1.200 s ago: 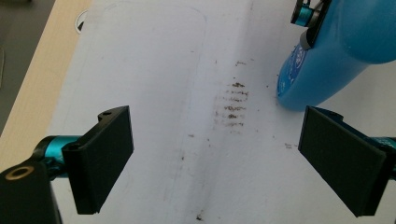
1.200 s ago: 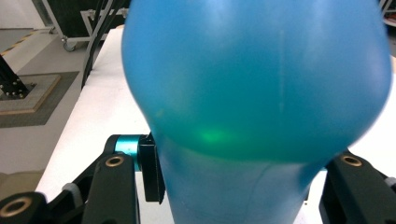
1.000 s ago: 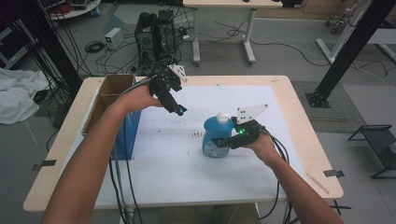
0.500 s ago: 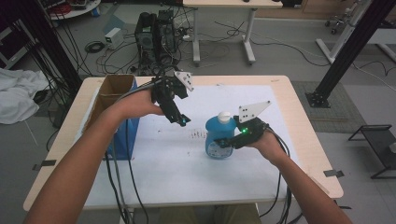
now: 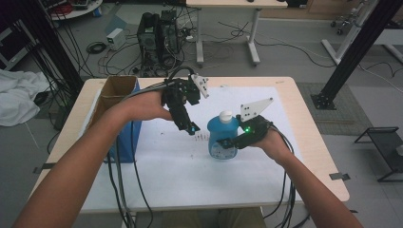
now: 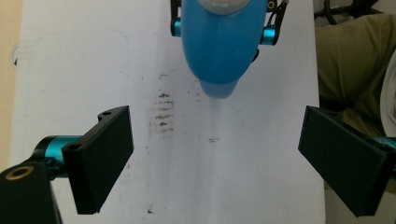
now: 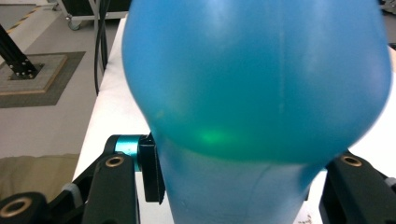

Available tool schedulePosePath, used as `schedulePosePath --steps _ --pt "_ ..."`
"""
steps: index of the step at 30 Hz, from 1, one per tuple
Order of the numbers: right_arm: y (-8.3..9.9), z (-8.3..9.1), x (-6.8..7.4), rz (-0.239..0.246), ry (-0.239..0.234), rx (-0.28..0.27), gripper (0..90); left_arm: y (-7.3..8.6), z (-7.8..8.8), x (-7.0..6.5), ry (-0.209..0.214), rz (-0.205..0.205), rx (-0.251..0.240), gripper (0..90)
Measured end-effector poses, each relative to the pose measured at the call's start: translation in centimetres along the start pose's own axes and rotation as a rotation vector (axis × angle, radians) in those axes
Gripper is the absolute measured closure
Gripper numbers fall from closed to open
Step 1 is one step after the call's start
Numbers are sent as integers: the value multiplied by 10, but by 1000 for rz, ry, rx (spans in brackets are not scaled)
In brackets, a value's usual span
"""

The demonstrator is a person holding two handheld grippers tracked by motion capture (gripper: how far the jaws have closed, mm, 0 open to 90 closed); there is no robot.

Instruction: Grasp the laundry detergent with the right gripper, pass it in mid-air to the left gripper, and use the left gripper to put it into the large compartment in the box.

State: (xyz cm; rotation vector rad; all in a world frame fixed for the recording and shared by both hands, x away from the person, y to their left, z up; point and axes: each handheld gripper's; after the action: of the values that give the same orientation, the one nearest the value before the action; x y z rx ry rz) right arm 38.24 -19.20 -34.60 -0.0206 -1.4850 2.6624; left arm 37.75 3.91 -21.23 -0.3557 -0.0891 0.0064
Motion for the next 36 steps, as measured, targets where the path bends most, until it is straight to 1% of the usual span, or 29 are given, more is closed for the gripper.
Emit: schedulePosePath --steps 2,3,6,7,9,10,11,12,13,14,15,16,17,18,19,20,21,22,25,28,30,31,32,34,35,36 --pt "-2 -1 1 -1 -4 5 439 -4 -1 -1 8 -10 5 103" --pt "-2 -1 1 -1 -4 5 439 -4 -1 -1 8 -10 5 103" --pt "-3 -3 2 9 -11 -3 439 -11 -4 -2 11 -14 9 103" --pt "-3 -3 3 5 -10 6 439 -12 -5 -3 9 -12 12 102" --pt "-4 -4 2 19 -12 -6 440 -16 -6 -3 12 -14 22 102" --pt "-4 -5 3 18 -13 -5 440 -18 -6 -3 10 -13 24 102" --pt "-5 -5 4 6 -18 5 439 -20 -6 -3 11 -11 21 102" --pt "-6 -5 4 8 -14 2 440 -22 -6 -3 14 -14 23 102" --pt "-6 -6 2 30 -13 -11 439 -23 -7 -3 15 -9 17 102" --pt "-7 -6 4 10 -16 -1 439 -25 -8 -3 14 -11 23 102" --pt "-8 -7 3 30 -15 -13 439 -27 -9 -3 20 -14 24 102" --pt "-9 -7 4 20 -20 -1 440 -29 -9 -3 21 -16 32 102" --pt "-10 -8 3 32 -17 -12 439 -31 -10 -3 27 -17 38 102" --pt "-11 -8 5 13 -26 9 440 -32 -12 -3 29 -17 39 102" --pt "-12 -9 5 19 -26 0 439 -33 -13 -3 30 -18 39 102" --pt "-14 -10 4 37 -31 -10 439 -35 -14 -3 31 -21 48 102" --pt "-15 -10 5 39 -26 -6 439 -36 -16 -3 39 -17 48 102" --pt "-16 -9 6 22 -33 1 439 -37 -17 -3 40 -19 49 102" --pt "-19 -11 5 50 -38 -4 439 -40 -21 -3 47 -23 54 102" --pt "-21 -11 6 48 -39 -3 439 -43 -24 -3 55 -25 60 102" --pt "-20 -12 5 65 -35 -2 439 -44 -26 -3 55 -27 66 102" --pt "-21 -13 5 61 -33 -8 439 -45 -27 -3 54 -24 65 103" --pt "-21 -13 6 53 -41 2 439 -46 -28 -2 58 -24 69 103" --pt "-21 -13 7 49 -43 0 439 -47 -30 -2 60 -22 72 103" --pt "-21 -13 6 59 -45 4 438 -48 -31 -2 62 -23 75 103" --pt "-21 -13 7 49 -46 5 439 -48 -32 -2 63 -23 75 103"
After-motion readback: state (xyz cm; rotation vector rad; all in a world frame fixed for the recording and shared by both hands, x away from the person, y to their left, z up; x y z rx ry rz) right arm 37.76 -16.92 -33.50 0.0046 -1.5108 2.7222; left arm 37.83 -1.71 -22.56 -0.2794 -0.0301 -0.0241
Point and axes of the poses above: each handheld gripper's, and its own axes: z roughly backward along the jaws, y roughly out of its underside, x roughly to its left, and after that the axes turned 2 degrees about x, right-handed
